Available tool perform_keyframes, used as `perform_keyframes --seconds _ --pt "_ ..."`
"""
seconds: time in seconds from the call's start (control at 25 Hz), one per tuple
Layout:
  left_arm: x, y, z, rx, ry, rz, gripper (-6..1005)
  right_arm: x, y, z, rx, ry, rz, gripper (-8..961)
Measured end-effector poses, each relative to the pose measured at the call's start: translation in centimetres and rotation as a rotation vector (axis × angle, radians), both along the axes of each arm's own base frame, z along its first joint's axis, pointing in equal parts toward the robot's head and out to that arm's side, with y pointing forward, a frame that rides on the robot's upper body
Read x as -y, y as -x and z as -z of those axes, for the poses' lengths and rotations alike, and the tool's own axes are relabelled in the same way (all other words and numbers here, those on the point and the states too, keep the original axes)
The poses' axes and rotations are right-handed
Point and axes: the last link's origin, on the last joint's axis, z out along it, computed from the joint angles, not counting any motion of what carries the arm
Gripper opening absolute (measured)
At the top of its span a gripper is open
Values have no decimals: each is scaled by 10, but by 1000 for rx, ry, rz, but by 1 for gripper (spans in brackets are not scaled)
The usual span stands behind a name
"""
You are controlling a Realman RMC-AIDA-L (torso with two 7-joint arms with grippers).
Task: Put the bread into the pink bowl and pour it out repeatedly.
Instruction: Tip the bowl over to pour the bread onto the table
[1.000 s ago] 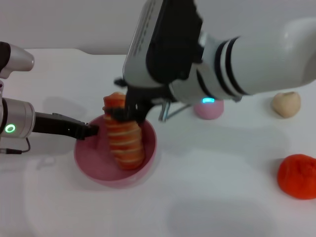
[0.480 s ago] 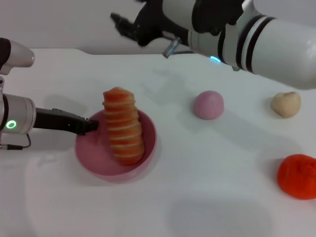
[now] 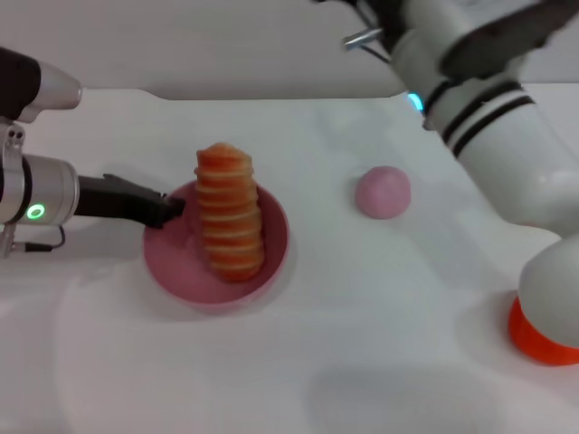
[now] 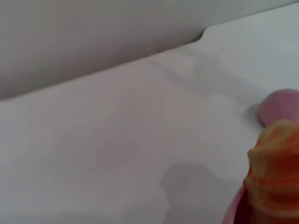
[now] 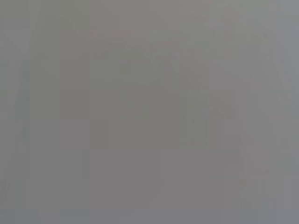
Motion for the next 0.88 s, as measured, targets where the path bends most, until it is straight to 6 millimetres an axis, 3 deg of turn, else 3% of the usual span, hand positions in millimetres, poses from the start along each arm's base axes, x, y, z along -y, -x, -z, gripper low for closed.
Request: perform_keyframes --seconds 0.08,0.36,0.64,0.88 --pt "-3 -3 1 -16 -9 26 49 -8 -24 -5 -115 -15 46 577" --pt "-15 -14 16 -102 -57 115 49 -12 -73 -37 -216 -199 134 577" --pt "-31 -30 25 -115 -197 171 49 -15 -123 -69 -232 -331 271 577" --pt "-42 -41 25 -153 -322 234 49 -15 -153 -84 -219 -391 355 577"
